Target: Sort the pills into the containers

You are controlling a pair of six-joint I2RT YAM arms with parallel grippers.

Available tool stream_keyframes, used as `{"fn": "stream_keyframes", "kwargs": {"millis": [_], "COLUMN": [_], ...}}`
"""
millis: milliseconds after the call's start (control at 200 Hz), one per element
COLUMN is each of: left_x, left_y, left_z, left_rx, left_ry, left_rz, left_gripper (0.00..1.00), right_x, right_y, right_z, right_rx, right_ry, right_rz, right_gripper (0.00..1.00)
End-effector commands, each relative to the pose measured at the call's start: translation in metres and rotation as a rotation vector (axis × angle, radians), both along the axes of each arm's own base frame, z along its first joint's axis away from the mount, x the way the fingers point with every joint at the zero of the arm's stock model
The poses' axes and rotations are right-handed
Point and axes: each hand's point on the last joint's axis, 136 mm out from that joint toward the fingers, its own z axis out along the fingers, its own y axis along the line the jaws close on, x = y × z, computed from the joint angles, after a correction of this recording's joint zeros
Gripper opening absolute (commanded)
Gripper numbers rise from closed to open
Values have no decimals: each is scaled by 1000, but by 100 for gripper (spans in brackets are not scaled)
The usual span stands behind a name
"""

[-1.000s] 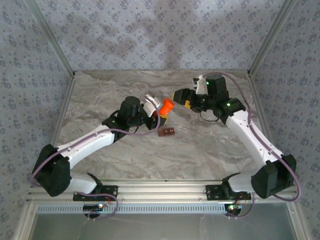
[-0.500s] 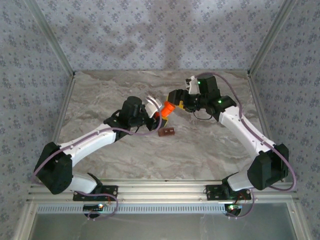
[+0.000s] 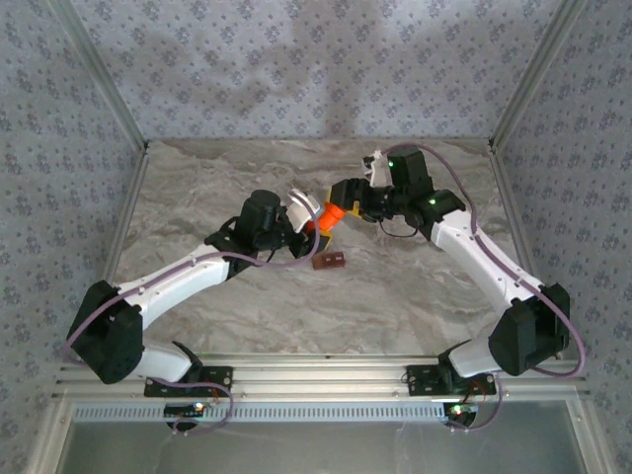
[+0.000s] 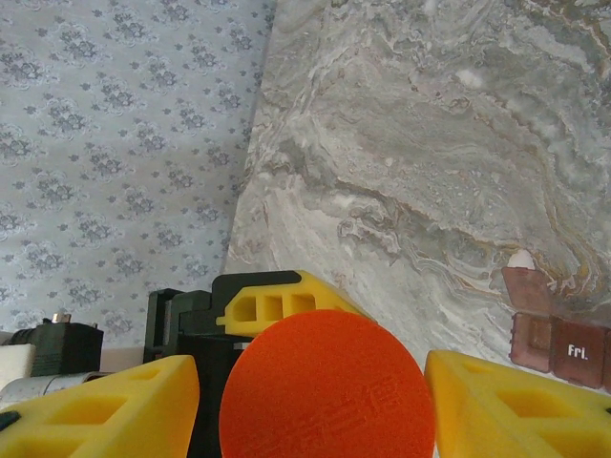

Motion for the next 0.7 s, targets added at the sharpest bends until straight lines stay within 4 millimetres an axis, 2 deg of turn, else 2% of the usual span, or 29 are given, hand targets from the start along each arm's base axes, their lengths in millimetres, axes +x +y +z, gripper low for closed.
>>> {"fn": "stream_keyframes", "kwargs": {"millis": [0,395,525,700], "left_x": [1,1,1,-1], "left_y": [-7,-5,-5,-5], "left_z": [31,38,39,39], "left_rx": [-45,-51,-51,-50], "left_ry": [-72,-91,-94,-95], "left_rz": [-23,-17,-17,-22], "left_gripper": [0,0,0,0], "right_x": [-6,-8,-8,-9], "right_y": [5,0,0,1], "right_z": [5,-7,-9,-1], "right_rx": [11,-14,-10,17], "right_ry": [-8,11,12,-23], "right_rz": [37,35,39,64], "right_gripper": [69,67,64,53]}}
